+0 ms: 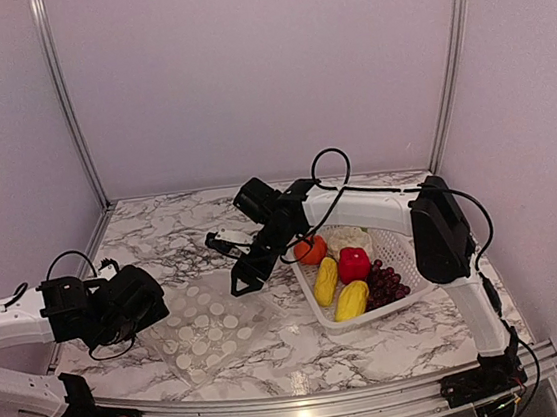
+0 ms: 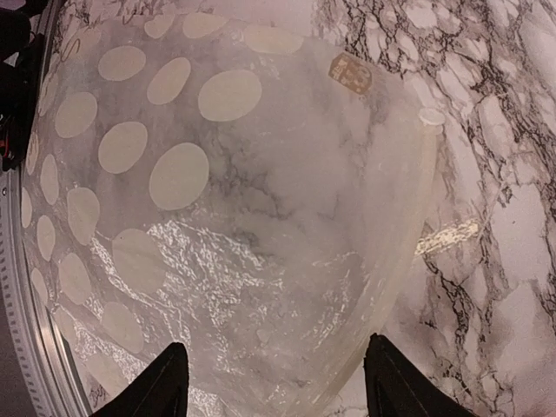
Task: Place the food in the zip-top bag and seal the zipper
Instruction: Pick up the zipper food storage bag from the center of the board, then open the zipper food storage bag at the center of the board.
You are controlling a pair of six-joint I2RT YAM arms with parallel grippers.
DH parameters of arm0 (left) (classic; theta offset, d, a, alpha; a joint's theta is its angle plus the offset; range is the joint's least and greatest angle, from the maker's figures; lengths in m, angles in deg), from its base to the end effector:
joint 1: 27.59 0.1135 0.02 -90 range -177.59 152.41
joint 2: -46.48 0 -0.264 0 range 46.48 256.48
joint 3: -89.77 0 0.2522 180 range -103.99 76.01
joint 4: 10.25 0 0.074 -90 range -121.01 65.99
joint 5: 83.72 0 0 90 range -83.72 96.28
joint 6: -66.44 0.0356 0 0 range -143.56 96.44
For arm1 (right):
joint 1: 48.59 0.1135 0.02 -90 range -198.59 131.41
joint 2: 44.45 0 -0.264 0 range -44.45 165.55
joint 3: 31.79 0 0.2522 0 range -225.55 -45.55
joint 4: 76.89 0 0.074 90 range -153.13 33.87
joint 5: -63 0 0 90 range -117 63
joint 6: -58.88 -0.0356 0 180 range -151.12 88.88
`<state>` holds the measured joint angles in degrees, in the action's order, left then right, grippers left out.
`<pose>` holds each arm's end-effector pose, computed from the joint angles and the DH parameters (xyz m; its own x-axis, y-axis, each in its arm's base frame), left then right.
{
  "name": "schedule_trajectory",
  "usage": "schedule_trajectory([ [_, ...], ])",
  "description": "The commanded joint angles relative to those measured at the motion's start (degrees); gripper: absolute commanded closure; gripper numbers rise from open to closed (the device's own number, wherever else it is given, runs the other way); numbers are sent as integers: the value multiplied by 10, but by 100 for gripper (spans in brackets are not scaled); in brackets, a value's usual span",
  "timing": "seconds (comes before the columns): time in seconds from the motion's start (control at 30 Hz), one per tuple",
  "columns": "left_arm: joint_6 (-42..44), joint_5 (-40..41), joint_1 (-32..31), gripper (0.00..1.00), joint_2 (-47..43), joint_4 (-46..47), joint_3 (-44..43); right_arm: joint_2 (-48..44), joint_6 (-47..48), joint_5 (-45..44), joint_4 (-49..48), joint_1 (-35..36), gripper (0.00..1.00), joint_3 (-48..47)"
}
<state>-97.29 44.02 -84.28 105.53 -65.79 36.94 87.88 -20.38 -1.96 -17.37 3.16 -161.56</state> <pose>0.1189 -0.1412 0.2226 -0.6173 -0.4430 -0.6502 -0.3238 0.8962 -0.3031 0.2974 0.4016 0.2035 -0.3820 -0.7573 -0.5297 -0.9215 0.2689 0.2802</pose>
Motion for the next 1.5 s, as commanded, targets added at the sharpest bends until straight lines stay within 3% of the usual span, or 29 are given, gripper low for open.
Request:
schedule_trajectory([
  [0.0, 56, 18, 15, 11, -6, -2, -39, 15, -35, 44, 8, -16, 34, 11],
  [0.4, 91, 14, 18, 12, -11, 5, -76, 56, -55, 50, 9, -27, 31, -23],
  [0.57, 135, 15, 22, 13, -9, 13, -101, 64, -54, 143, 6, -38, 64, -30],
  [0.7, 216, -2, 45, 12, 8, 15, -155, 36, -24, 181, 7, -44, 83, -43],
  [0.83, 295, -33, 97, 12, 32, 15, -238, -7, 50, 163, 26, -45, 99, -75],
  [1.0, 378, -66, 148, 10, 52, 15, -342, -82, 232, 42, 57, -21, 100, -94],
  [1.23, 525, -172, 161, 10, 112, 14, -453, -218, 484, -167, -12, 63, 100, 47],
  [1.47, 616, -262, 161, 12, 164, -18, -530, -219, 588, -296, 21, 136, 100, 62],
])
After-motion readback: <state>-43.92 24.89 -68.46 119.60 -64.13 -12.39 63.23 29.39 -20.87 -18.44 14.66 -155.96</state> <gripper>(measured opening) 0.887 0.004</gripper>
